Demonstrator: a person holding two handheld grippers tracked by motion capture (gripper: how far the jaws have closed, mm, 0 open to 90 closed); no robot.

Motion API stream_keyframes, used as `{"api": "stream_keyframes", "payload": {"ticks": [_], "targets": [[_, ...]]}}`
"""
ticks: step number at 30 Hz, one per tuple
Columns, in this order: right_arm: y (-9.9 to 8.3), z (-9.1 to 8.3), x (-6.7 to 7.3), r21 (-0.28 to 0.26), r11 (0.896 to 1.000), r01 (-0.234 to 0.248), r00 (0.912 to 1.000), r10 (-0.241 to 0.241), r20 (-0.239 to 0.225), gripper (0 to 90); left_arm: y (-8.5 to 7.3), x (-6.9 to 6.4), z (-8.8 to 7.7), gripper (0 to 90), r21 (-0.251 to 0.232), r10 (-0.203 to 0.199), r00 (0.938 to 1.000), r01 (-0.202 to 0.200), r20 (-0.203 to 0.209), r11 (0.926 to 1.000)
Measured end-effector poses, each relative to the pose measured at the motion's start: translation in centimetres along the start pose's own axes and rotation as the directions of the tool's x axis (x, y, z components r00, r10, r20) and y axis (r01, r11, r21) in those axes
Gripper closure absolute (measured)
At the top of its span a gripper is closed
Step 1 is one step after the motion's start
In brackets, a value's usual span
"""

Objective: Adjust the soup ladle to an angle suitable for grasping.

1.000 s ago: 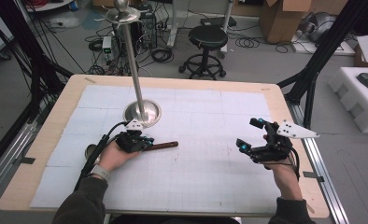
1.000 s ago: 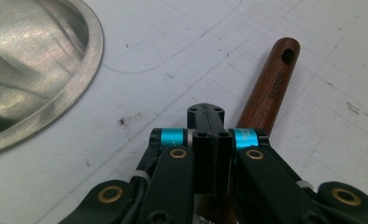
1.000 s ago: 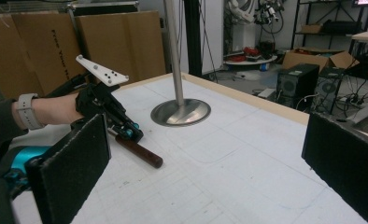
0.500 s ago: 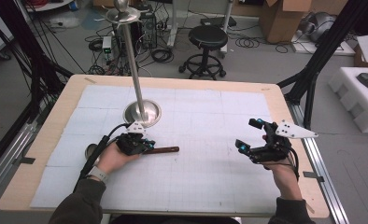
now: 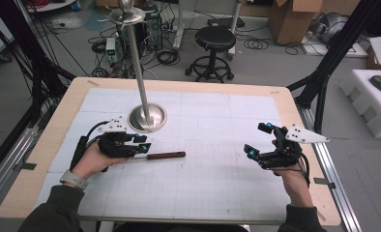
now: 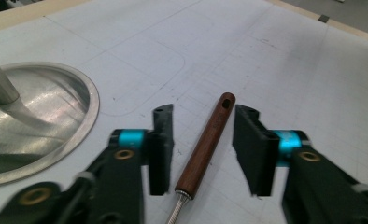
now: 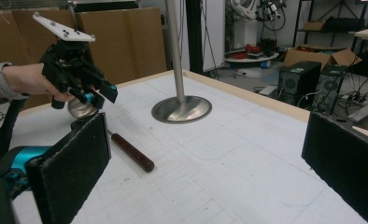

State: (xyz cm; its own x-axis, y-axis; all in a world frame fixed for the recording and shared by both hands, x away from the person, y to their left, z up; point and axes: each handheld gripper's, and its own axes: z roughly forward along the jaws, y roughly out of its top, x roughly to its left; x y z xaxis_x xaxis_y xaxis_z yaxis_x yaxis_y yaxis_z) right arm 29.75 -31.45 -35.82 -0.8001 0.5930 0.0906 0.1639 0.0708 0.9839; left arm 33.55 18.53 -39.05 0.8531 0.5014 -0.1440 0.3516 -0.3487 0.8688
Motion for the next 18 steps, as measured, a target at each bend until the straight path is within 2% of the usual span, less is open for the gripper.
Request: {"api": "stream_keyframes", "payload": {"ticks": [1,2,3,4,6,7,8,10,12,14,17,18], "targets": [[0.0,0.0,0.0,-0.001,1.0,0.001,1.0,-0.001,0.002,0.0,0.0,0.0,-0.2,52.5,0.007,0.016,0.9998,-0.016,0.01,0.9998],[0.0,0.0,0.0,0.0,1.0,0.003,1.0,-0.003,0.001,0.0,0.0,0.0,-0.2,47.4,0.007,0.016,0.9998,-0.016,0.01,0.9998],[0.0,0.0,0.0,0.002,1.0,0.005,1.0,-0.005,0.0,0.0,-0.1,-0.1,-0.5,42.6,0.007,0.082,0.9959,-0.082,0.039,0.9966],[0.0,0.1,0.0,0.002,1.0,0.006,1.0,-0.006,-0.002,0.0,-0.1,-0.1,-0.7,39.6,0.004,0.099,0.994,-0.099,0.046,0.995],[0.0,0.0,0.0,0.004,1.0,0.004,1.0,-0.004,-0.002,0.0,0.1,-0.1,-1.1,28.3,0.001,0.113,0.9926,-0.113,0.045,0.9936],[0.0,0.0,-0.1,0.002,1.0,0.003,1.0,-0.003,-0.002,0.0,0.1,-0.1,-1.3,26.2,0.001,0.131,0.9904,-0.131,0.044,0.9914],[0.0,0.0,-0.1,0.003,1.0,0.002,1.0,-0.002,-0.002,0.0,0.2,-0.1,-1.4,23.5,-0.001,0.136,0.9898,-0.136,0.043,0.9907],[-0.1,0.1,-0.2,0.002,1.0,0.002,1.0,-0.002,-0.004,0.0,0.2,0.0,-1.8,10.0,0.015,0.128,0.9905,-0.129,0.05,0.9915],[-0.1,0.1,-0.3,0.002,1.0,0.0,1.0,0.0,-0.005,0.0,0.2,0.1,-2.1,8.4,0.061,0.156,0.9872,-0.158,0.032,0.9856],[-0.1,0.3,-0.4,0.002,1.0,-0.007,1.0,0.007,-0.005,0.0,0.2,0.3,-2.4,4.4,0.11,0.169,0.9855,-0.17,0.014,0.9793],[-0.1,0.5,-0.5,0.002,1.0,-0.012,0.9999,0.012,-0.004,0.0,0.1,0.7,-2.7,1.8,0.162,0.164,0.9864,-0.163,0.004,0.9732],[-0.2,0.6,-0.5,0.005,1.0,-0.009,0.9999,0.009,-0.005,0.0,0.0,0.7,-2.7,1.7,0.174,0.153,0.9883,-0.15,0.0,0.9732]]}}
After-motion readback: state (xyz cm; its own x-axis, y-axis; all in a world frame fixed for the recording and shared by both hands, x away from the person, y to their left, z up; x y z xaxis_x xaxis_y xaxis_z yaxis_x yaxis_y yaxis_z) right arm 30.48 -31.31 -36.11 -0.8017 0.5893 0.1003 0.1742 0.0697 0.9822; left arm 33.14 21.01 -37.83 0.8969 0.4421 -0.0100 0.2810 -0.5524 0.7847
